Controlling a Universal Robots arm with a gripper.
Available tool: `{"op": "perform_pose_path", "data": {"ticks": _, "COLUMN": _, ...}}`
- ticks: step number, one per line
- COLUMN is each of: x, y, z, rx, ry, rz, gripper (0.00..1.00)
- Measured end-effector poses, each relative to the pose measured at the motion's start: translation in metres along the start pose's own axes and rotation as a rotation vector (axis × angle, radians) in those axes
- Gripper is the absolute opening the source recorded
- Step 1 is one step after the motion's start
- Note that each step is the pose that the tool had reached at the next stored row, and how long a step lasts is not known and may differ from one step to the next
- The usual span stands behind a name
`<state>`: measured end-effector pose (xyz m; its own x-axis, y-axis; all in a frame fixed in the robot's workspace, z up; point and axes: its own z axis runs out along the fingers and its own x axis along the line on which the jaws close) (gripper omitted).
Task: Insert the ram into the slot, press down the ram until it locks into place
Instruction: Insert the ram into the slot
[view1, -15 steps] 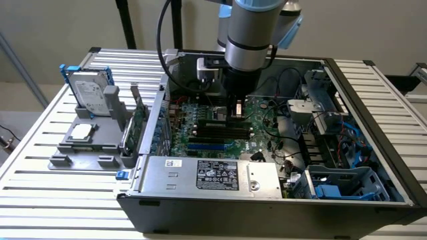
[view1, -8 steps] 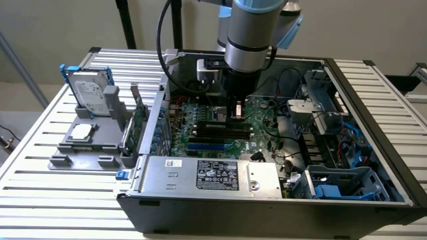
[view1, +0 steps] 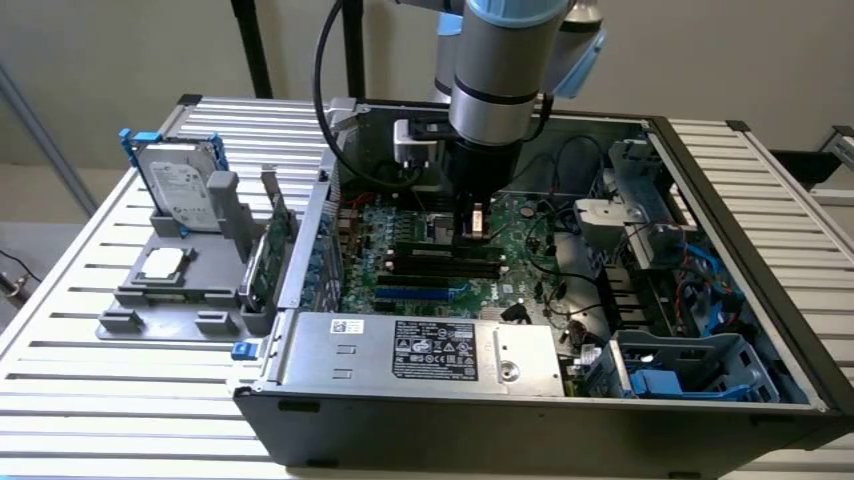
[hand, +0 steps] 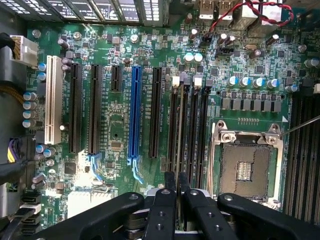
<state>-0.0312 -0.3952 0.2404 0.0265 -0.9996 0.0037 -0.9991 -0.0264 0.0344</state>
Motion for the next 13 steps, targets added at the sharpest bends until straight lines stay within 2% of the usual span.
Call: {"op": "perform_pose_path", "data": {"ticks": 13, "x": 0.0037, "y": 0.0013, "z": 0.001, "rx": 0.0029, "ry": -0.0011, "rz": -0.001, "gripper": 0.13}}
